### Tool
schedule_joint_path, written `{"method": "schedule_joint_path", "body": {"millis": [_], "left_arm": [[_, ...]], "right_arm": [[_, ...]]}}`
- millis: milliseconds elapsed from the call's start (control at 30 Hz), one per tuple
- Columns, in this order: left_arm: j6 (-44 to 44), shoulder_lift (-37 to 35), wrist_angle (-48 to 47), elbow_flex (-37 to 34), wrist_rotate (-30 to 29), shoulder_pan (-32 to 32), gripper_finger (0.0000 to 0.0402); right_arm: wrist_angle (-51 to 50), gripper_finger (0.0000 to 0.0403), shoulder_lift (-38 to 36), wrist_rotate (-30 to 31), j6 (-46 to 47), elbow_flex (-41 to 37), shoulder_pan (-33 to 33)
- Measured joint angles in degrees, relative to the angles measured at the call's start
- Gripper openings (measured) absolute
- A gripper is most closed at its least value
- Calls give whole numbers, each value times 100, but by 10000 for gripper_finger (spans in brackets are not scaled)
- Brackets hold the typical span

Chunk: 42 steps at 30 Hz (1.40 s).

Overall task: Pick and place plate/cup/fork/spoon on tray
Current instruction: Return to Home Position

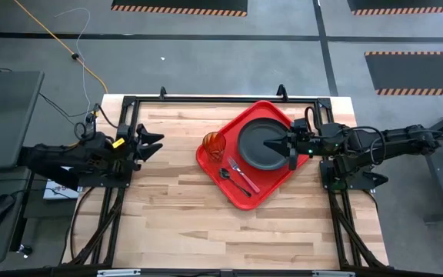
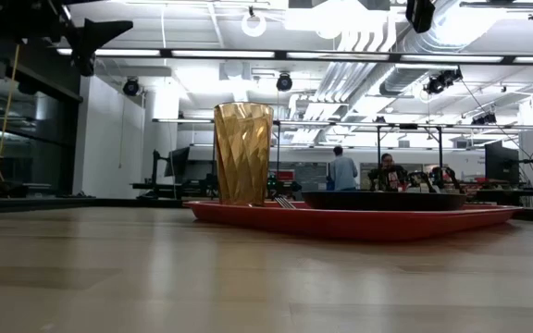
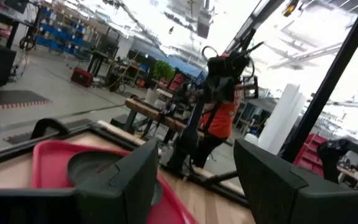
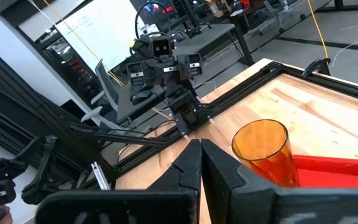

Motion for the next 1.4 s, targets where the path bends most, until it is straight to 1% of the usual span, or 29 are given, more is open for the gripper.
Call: {"method": "schedule_joint_path", "body": {"millis": [167,233,367,500,633,667,733,800,900,1000,1033,1200,1300,1400], "left_arm": [[2,-515,-559,0,-1,0,200],[22,-685,-613,-39,-1,0,200],[11,-1006,-436,-344,-7,0,200],[-6,-988,24,-694,11,-9,200],[-153,-995,259,-1092,9,-5,194],[-183,-997,219,-1144,17,-4,189],[-234,-990,-147,-1129,24,-4,172],[-230,-988,-457,-1137,71,-4,147],[-64,-991,-636,-1132,127,-4,90],[114,-984,-860,-1137,114,-1,20],[146,-981,-854,-1136,103,0,11],[268,-969,-855,-1134,65,7,2],[547,-914,-848,-1134,21,8,10],[649,-910,-842,-1134,18,9,16]], "right_arm": [[-2,2,0,21,104,0,2],[0,2,0,66,105,0,2],[-2,2,0,166,153,0,0],[-1,2,0,186,228,0,0],[-1,2,0,186,255,0,0],[-2,2,0,188,254,0,0],[2,2,0,188,256,0,0],[-2,2,0,188,256,0,0],[0,2,0,188,251,0,0],[-1,2,0,189,249,0,0],[-2,2,0,188,246,0,0],[-23,2,-38,188,239,0,0],[-177,2,-190,164,236,0,0],[-606,0,-519,177,201,0,2]]}}
